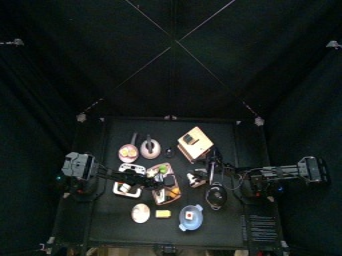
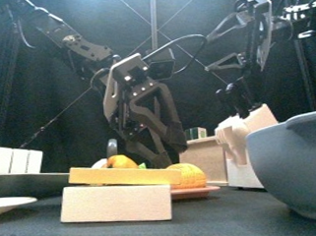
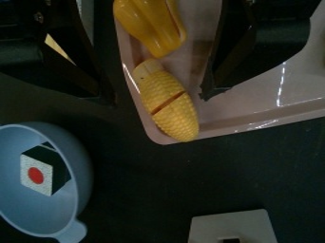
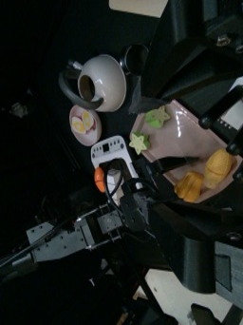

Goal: Grab corn

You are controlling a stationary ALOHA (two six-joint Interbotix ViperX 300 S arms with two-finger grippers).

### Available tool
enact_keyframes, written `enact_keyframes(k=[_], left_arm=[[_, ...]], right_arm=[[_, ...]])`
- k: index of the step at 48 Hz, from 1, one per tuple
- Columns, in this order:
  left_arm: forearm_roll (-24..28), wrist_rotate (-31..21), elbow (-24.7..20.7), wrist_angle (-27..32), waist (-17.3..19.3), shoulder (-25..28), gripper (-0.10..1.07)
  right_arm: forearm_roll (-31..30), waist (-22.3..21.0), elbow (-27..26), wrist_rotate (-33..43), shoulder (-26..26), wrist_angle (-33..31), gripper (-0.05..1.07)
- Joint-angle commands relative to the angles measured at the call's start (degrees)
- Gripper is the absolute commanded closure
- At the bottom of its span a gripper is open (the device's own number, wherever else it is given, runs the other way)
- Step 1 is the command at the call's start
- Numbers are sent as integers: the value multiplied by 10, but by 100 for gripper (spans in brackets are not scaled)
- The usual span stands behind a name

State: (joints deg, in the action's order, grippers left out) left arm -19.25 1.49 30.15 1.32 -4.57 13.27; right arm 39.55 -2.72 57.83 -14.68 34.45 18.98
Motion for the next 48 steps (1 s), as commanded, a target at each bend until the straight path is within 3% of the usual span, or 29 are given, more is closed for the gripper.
enact_keyframes(k=[1, 18, 36, 48], left_arm=[[1, 0, -17, -4, 2, -1, -5], [3, 0, -33, 1, 5, 23, -4], [-11, 0, -34, 11, 11, 33, 11], [-11, 0, -33, 13, 11, 23, 11]], right_arm=[[-2, -2, -5, -1, 7, 4, 6], [-2, -2, -1, -1, 9, 4, 6], [-8, -3, -1, -1, 10, 4, 6], [-9, -3, -1, 0, 10, 4, 6]])
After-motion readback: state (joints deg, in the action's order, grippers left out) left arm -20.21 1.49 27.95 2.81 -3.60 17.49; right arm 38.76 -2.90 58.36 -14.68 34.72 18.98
